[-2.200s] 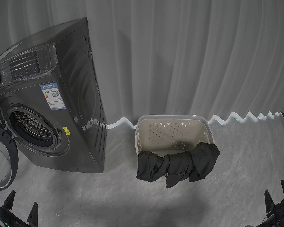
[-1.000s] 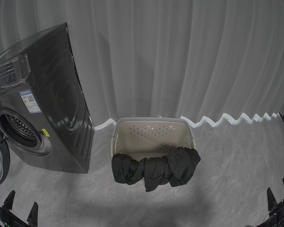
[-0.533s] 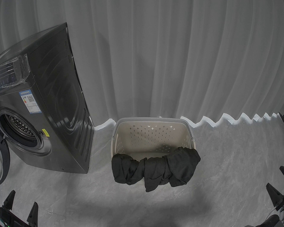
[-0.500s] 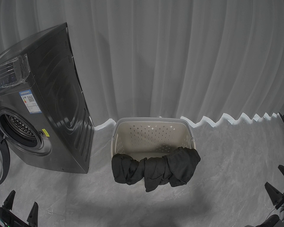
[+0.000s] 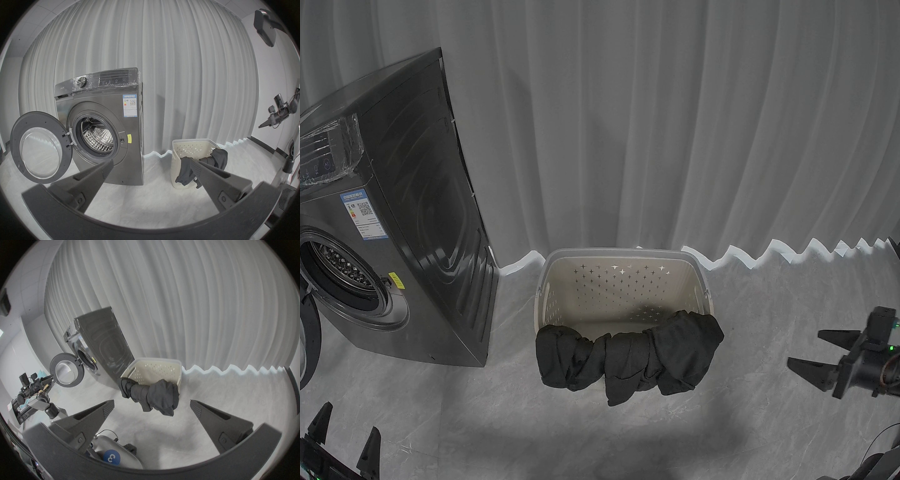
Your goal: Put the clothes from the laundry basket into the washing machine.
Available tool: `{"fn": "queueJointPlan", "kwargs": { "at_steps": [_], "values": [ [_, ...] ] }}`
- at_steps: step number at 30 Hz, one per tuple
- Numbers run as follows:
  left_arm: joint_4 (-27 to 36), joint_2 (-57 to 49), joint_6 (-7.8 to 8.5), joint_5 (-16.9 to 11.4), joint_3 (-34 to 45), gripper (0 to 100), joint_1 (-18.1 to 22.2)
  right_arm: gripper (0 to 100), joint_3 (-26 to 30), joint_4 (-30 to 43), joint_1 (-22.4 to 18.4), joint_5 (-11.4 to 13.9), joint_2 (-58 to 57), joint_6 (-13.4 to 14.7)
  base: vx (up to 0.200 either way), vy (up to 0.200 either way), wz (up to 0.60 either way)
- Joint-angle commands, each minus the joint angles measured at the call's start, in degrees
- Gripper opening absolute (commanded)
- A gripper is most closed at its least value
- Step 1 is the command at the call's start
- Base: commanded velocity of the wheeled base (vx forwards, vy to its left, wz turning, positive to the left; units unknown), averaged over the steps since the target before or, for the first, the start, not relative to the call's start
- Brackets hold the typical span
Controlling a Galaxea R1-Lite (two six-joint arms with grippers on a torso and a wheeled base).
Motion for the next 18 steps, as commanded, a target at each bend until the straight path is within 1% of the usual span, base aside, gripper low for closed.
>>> {"fn": "queueJointPlan", "kwargs": {
  "at_steps": [1, 3, 5, 6, 8, 9, 10, 11, 14, 18],
  "values": [
    [0.0, -1.0, -0.04, 0.0, 0.9, 100, 0.0, 100, -6.1, -13.7, 8.9, -4.1, 33.5, 3.1, 0.0, 0.0, 0.0],
    [0.0, -1.0, -0.04, -0.1, 0.9, 100, 0.0, 100, -7.1, -17.1, 9.8, -5.9, 37.3, 3.3, 0.0, 0.0, 0.0],
    [0.0, -1.0, -0.04, 0.0, 0.9, 100, 0.0, 100, -7.6, -18.3, 10.0, -6.5, 38.7, 3.3, 0.0, 0.0, 0.0],
    [0.0, -1.0, -0.04, -0.1, 0.9, 100, 0.0, 100, -8.5, -18.9, 10.0, -7.2, 40.4, 3.3, 0.0, 0.0, 0.0],
    [0.0, -1.0, -0.04, 0.0, 0.9, 100, 0.0, 100, -8.8, -19.0, 10.0, -7.4, 40.7, 3.3, 0.0, 0.0, 0.0],
    [0.0, -1.0, -0.04, 0.0, 0.9, 100, 0.0, 100, -11.2, -19.1, 9.9, -8.7, 43.8, 3.3, 0.0, 0.0, 0.0],
    [0.0, -1.0, -0.04, 0.0, 0.9, 100, 0.0, 100, -11.2, -19.1, 9.9, -8.7, 43.8, 3.3, 0.0, 0.0, 0.0],
    [0.0, -1.0, -0.04, -0.1, 0.9, 100, 0.0, 100, -12.5, -19.1, 9.8, -9.2, 45.3, 3.3, 0.0, 0.0, 0.0],
    [0.0, -1.0, -0.04, -0.1, 0.9, 100, 0.0, 100, -13.1, -19.1, 9.9, -9.2, 46.2, 3.2, 0.0, 0.0, 0.0],
    [0.0, -1.0, -0.04, -0.1, 0.9, 100, 0.0, 100, -16.6, -19.0, 11.3, -9.5, 50.9, 2.8, 0.0, 0.0, 0.0]
  ]
}}
